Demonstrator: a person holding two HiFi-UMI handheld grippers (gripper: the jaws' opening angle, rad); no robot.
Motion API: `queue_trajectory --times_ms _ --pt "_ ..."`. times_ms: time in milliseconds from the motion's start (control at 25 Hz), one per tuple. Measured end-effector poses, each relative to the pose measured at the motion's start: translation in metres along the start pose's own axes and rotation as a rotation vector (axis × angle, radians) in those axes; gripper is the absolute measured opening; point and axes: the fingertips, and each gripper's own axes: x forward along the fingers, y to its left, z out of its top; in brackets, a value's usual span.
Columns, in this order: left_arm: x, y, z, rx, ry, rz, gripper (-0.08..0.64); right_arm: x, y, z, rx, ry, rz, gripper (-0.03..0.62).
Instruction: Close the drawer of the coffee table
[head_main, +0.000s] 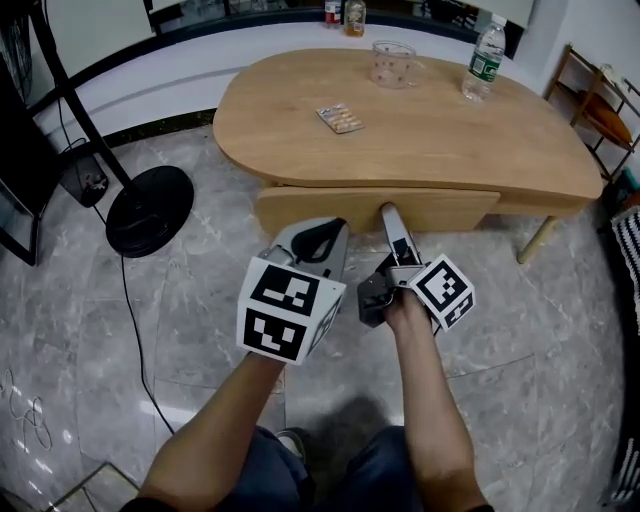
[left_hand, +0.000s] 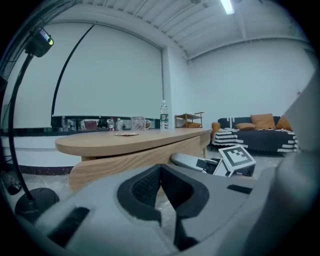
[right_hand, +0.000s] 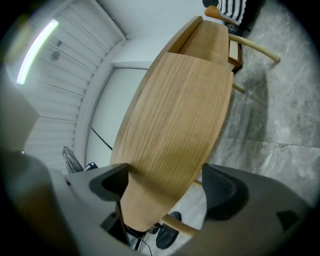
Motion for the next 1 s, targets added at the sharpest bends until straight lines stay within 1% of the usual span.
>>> queue_trajectory --times_ms 440,640,800,880,960,1000 --pt "0.021 0.017 -0.008 -0.005 -0.008 -0.024 0.005 0.028 -0.006 0.004 0.016 -0.072 0.026 0.439" --pt "0.025 0.02 -0.01 0.014 -0.005 -0.038 0.005 0.037 -0.009 0.005 0.022 -0.061 0.025 0.434" --pt "0.026 0.024 -0.012 0.012 -0.006 -0.029 0.005 0.037 -0.01 0.004 0.02 -0.054 0.026 0.437" --pt "0.025 0.024 -0.009 0.013 -0.011 -0.025 0.005 0.034 -0.012 0.003 0.016 -0.046 0.016 0.423" --pt "0.019 0.025 -0.004 0.001 -0.024 -0.013 0.005 0.03 -0.013 0.001 0.006 -0.02 0.001 0.379" --pt "0.015 0.025 -0.002 -0.008 -0.031 -0.001 0.005 0.027 -0.012 0.0 -0.011 0.001 -0.004 0.379"
